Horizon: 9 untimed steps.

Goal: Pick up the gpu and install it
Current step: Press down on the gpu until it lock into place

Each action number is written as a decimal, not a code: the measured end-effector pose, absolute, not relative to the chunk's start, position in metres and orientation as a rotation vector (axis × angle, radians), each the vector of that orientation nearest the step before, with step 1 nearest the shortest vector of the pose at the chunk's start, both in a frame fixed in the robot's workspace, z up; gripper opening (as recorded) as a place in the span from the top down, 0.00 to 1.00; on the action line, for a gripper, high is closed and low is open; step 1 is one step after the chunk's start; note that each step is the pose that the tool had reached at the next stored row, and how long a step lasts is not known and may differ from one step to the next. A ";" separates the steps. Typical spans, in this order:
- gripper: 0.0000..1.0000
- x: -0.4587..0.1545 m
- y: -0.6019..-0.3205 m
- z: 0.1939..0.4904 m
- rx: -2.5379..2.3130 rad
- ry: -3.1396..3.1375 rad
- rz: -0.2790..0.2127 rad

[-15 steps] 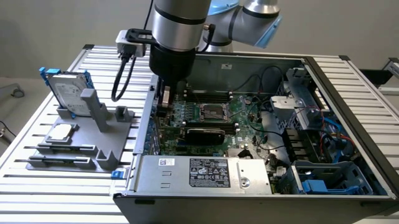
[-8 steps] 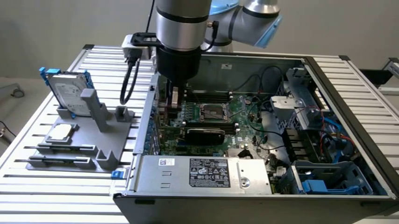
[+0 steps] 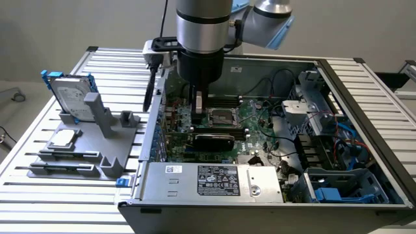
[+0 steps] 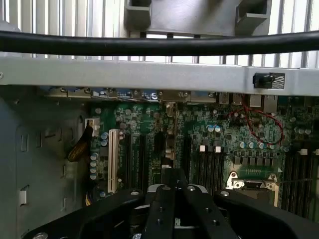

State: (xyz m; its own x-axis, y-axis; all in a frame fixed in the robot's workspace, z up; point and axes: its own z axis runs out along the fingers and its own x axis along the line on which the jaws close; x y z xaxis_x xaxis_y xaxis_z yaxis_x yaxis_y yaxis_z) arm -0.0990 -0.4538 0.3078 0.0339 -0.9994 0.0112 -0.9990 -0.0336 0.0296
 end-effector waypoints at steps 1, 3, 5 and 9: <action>0.89 -0.095 -0.454 0.308 2.239 -2.164 -0.017; 0.89 -0.086 -0.454 0.308 2.241 -2.166 -0.013; 0.89 -0.081 -0.454 0.308 2.240 -2.166 -0.017; 0.89 -0.081 -0.454 0.308 2.239 -2.165 -0.021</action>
State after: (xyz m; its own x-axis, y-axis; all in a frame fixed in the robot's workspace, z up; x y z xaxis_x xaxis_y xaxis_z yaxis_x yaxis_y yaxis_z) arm -0.0810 -0.4541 0.3083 0.0338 -0.9994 0.0093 -0.9990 -0.0336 0.0286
